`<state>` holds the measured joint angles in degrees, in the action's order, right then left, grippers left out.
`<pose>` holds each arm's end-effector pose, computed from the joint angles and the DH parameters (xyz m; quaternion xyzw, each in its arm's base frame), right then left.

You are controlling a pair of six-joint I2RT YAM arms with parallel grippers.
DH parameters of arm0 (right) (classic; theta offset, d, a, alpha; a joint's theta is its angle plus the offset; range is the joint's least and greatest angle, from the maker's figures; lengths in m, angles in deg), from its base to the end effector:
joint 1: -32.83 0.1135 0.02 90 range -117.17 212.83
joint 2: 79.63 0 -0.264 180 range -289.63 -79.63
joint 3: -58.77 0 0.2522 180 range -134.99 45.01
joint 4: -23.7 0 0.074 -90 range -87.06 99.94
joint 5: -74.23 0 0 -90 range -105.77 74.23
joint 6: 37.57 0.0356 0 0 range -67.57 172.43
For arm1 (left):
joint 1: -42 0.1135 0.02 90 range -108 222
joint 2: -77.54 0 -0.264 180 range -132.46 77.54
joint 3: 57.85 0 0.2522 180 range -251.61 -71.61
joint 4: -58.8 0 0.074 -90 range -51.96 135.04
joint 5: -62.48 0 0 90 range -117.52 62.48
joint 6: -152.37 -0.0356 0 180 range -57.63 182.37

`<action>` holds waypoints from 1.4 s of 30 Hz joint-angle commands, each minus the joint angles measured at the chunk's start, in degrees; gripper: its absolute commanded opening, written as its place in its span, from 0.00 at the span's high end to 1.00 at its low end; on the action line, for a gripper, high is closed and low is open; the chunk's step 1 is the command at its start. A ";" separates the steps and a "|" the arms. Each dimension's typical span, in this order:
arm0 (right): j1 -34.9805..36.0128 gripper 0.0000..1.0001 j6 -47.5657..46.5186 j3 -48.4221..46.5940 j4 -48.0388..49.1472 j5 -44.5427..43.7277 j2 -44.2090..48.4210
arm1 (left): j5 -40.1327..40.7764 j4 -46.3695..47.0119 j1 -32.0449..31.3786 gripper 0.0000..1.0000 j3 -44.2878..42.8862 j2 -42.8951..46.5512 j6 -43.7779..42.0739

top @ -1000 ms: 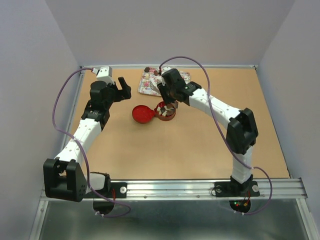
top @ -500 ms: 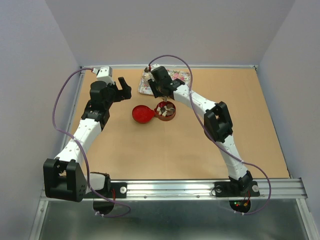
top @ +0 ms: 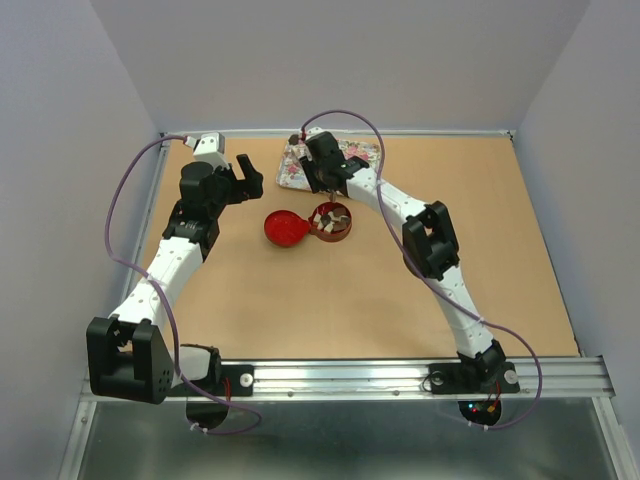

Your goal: Pack the chocolate

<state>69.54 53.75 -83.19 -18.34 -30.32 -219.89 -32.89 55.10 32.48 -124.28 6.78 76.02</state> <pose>0.4525 0.3262 0.2196 -0.2230 0.8738 0.0271 0.4313 0.2883 -0.0517 0.3284 0.0035 0.7547 -0.1662 0.6347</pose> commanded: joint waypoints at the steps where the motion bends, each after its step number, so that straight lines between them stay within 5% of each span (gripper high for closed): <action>1: -0.59 0.53 0.52 -4.34 2.61 1.53 -0.97 | -0.43 2.77 0.20 0.01 -2.80 0.98 0.15; 21: -0.67 0.53 1.93 -7.50 2.61 3.30 -4.48 | -0.52 3.03 0.20 0.01 -2.71 0.89 0.06; 29: -0.76 0.64 2.28 -8.56 2.43 0.84 -6.25 | -0.43 3.03 0.20 0.01 -2.62 0.98 -0.03; 42: -0.76 0.73 0.87 2.33 3.22 -1.89 7.79 | -0.08 2.77 0.20 0.01 -2.71 1.41 -0.03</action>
<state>68.91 55.35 -83.39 -17.86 -30.03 -222.34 -32.89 55.49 32.48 -124.28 6.78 76.02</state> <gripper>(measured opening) 0.346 0.986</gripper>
